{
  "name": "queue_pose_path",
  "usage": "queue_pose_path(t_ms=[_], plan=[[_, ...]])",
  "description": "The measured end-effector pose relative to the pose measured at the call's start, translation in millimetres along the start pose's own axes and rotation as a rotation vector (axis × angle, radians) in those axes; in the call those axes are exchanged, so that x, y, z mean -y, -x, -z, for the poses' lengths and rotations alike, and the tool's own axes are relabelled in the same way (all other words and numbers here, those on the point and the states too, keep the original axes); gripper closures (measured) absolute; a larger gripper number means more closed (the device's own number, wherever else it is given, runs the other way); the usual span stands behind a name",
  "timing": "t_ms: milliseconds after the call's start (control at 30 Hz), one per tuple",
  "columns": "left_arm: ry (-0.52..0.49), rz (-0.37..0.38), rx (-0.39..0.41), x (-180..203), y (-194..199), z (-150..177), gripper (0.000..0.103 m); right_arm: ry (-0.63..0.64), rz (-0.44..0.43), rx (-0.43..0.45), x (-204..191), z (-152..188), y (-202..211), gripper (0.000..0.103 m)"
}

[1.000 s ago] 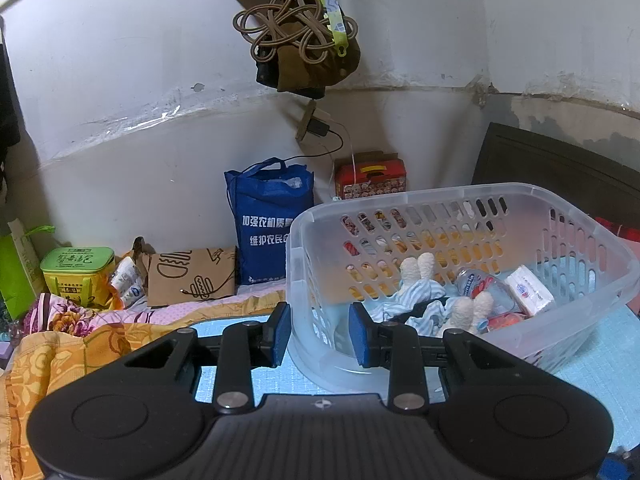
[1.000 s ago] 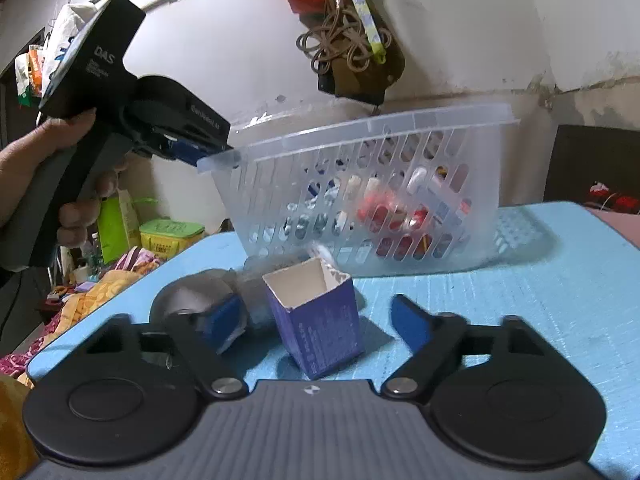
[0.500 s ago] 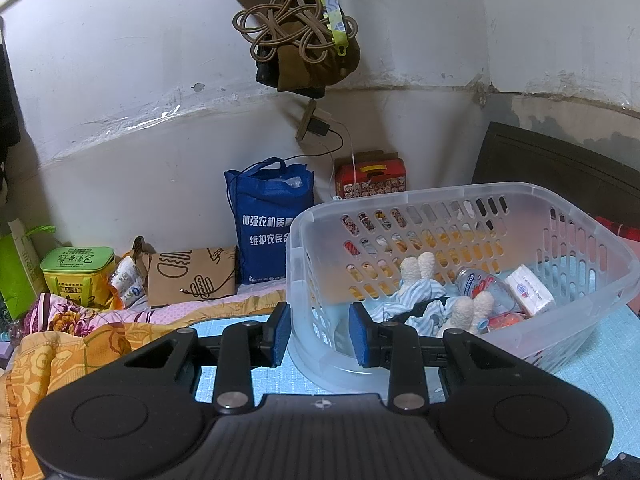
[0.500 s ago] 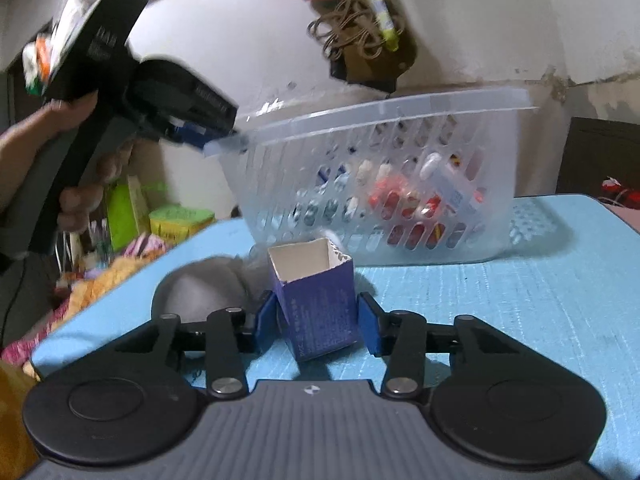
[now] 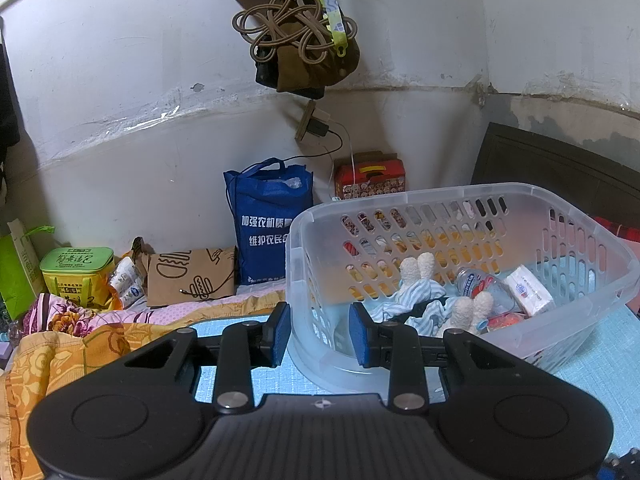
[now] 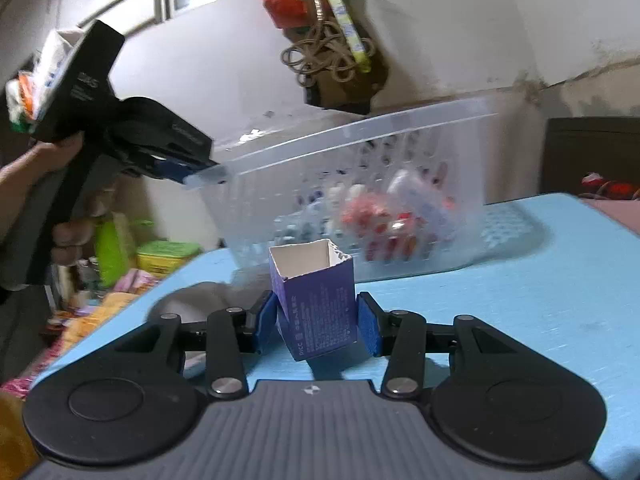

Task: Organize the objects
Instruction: 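Grasp the purple paper cup with the right gripper and drop it into the basket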

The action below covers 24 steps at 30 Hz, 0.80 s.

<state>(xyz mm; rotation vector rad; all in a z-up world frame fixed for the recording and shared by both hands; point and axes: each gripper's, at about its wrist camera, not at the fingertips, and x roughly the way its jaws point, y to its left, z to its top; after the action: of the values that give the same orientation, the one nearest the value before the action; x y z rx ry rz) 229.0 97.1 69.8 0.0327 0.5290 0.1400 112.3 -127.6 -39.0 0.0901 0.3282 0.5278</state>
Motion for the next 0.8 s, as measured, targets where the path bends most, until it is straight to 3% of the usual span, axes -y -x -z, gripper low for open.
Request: queue_pose_path(t_ms=[233, 500, 800], plan=[[0.0, 0.006, 0.002, -1.1, -0.7, 0.4, 0.067, 0.026, 0.05, 0.048, 18.7, -23.2, 22.8, 0.055], [0.0, 0.007, 0.002, -1.3, -0.7, 0.3, 0.067, 0.023, 0.006, 0.11, 23.9, -58.0, 38.2, 0.056], [0.0, 0.007, 0.002, -1.1, -0.6, 0.4, 0.067, 0.118, 0.003, 0.193, 14.4, -128.2, 31.8, 0.056]])
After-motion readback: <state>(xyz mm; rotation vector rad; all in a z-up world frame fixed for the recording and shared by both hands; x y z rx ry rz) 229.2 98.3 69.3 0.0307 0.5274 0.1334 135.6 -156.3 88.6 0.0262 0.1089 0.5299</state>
